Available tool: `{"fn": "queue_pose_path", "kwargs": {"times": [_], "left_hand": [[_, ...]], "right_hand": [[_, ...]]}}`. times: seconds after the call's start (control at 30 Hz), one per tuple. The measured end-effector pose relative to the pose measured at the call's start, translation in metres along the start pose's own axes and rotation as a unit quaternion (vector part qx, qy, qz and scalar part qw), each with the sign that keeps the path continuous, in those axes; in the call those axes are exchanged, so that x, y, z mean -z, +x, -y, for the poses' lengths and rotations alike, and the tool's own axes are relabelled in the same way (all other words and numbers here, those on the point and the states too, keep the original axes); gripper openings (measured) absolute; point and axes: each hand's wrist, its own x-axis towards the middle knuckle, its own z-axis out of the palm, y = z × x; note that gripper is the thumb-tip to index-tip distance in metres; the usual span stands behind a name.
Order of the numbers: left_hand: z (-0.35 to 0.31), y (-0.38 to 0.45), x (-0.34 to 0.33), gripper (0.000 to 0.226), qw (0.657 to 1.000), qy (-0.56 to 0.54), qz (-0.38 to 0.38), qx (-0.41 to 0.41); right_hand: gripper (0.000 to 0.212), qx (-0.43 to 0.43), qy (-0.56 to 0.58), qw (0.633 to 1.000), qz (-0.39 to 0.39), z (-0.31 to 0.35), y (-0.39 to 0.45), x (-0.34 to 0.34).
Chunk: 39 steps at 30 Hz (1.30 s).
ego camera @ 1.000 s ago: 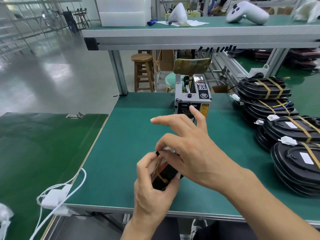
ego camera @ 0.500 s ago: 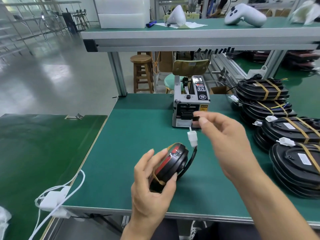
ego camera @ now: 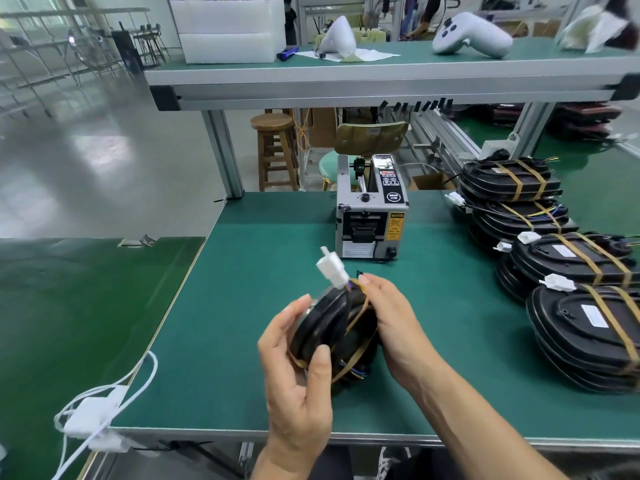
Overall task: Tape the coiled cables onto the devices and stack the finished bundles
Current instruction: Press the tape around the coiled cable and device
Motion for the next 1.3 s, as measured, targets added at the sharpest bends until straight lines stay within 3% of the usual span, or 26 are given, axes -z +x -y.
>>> {"fn": "queue_pose_path", "kwargs": {"times": [0.2, 0.33, 0.43, 0.63, 0.73, 0.83, 1.3], "left_hand": [[0.001, -0.002, 0.032, 0.074, 0.987, 0.081, 0.126, 0.054], [0.003, -0.002, 0.041, 0.07, 0.97, 0.155, 0.153, 0.111], [0.016, -0.015, 0.037, 0.068, 0.967, 0.127, 0.168, 0.141], [0.037, -0.037, 0.038, 0.068, 0.977, 0.093, 0.126, 0.147], [0.042, -0.041, 0.037, 0.068, 0.976, 0.115, 0.133, 0.125], [0.042, -0.042, 0.036, 0.067, 0.975, 0.138, 0.149, 0.092], [0.04, -0.041, 0.036, 0.072, 0.974, 0.155, 0.16, 0.041]], "right_hand": [[0.056, 0.11, -0.152, 0.982, -0.02, 0.006, 0.0, -0.001], [0.043, 0.245, -0.304, 0.92, -0.018, 0.009, -0.004, 0.001], [0.04, 0.283, -0.363, 0.888, -0.011, 0.007, -0.012, 0.003], [0.006, 0.231, -0.206, 0.95, -0.049, 0.025, -0.033, 0.021], [0.017, 0.184, -0.183, 0.966, 0.004, 0.031, -0.046, 0.028], [0.019, 0.145, -0.232, 0.961, 0.05, 0.029, -0.053, 0.027], [0.018, 0.142, -0.286, 0.946, 0.049, 0.016, -0.064, 0.034]]}}
